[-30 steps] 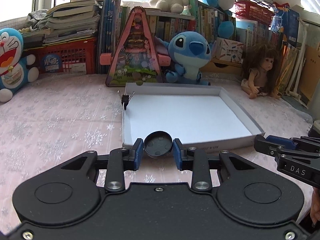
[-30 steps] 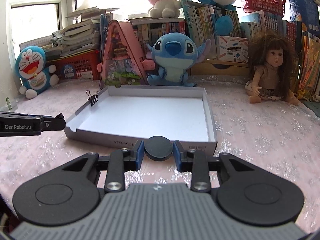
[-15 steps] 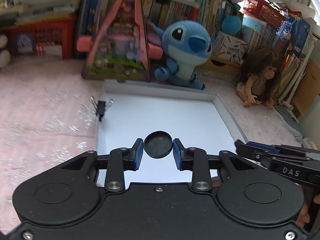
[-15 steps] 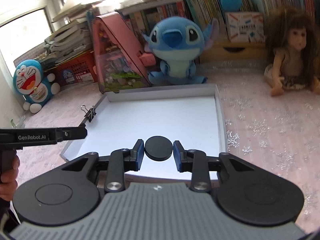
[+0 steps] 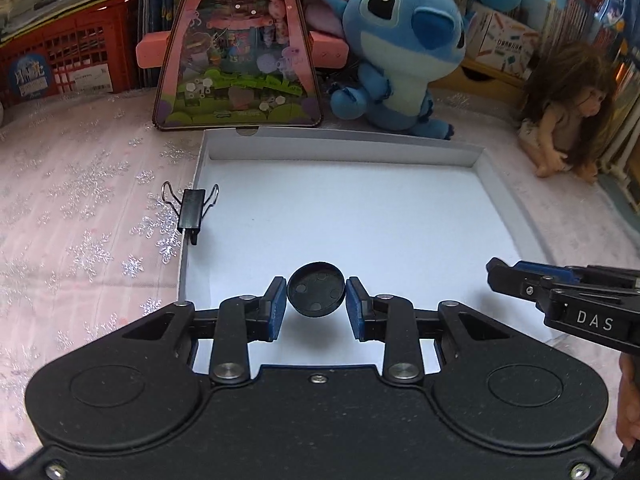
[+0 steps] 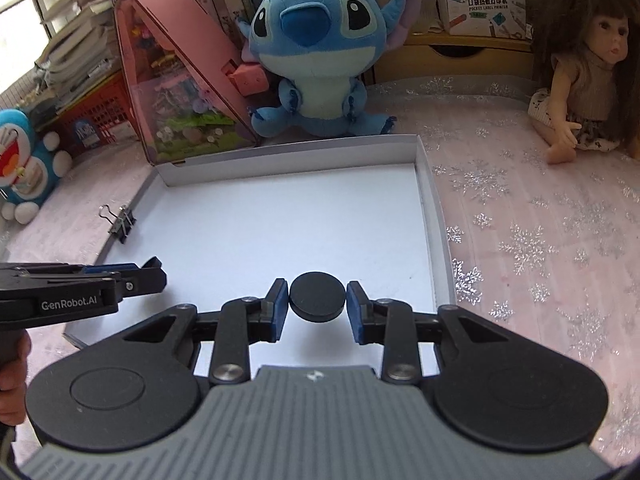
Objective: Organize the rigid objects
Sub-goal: 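Carry the black lid in the left gripper over the white tray while the right gripper carries its lid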
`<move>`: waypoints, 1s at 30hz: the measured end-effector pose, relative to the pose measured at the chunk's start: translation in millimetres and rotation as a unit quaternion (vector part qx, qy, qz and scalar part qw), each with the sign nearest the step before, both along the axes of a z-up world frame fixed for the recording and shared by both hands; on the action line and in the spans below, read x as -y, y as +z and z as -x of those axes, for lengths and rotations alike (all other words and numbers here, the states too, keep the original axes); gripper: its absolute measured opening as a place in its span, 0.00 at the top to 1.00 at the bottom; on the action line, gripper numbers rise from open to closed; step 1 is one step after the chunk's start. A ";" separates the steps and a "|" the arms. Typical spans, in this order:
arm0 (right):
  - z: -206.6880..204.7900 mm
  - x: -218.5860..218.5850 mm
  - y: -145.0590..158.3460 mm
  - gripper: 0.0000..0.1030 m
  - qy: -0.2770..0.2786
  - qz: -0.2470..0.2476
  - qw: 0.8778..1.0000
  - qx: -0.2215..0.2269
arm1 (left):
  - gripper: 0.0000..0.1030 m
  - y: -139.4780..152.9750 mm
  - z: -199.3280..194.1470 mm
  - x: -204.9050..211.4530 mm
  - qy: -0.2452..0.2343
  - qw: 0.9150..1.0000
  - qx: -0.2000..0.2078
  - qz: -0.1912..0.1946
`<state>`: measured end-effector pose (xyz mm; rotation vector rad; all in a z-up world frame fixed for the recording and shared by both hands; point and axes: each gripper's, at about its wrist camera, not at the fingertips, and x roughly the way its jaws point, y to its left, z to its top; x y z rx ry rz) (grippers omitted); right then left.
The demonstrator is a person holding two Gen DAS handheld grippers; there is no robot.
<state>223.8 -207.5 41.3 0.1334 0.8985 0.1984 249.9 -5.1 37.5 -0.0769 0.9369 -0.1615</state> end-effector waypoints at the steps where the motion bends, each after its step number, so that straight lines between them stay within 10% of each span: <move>1: 0.2 -2.1 -1.6 0.64 0.002 0.011 1.000 0.004 | 0.71 -1.2 -0.3 1.3 -0.002 1.000 0.001 -0.007; 30: -2.0 -13.7 -20.9 0.59 0.009 0.079 0.996 0.029 | 0.70 -11.6 -5.0 8.5 0.005 0.999 0.019 -0.036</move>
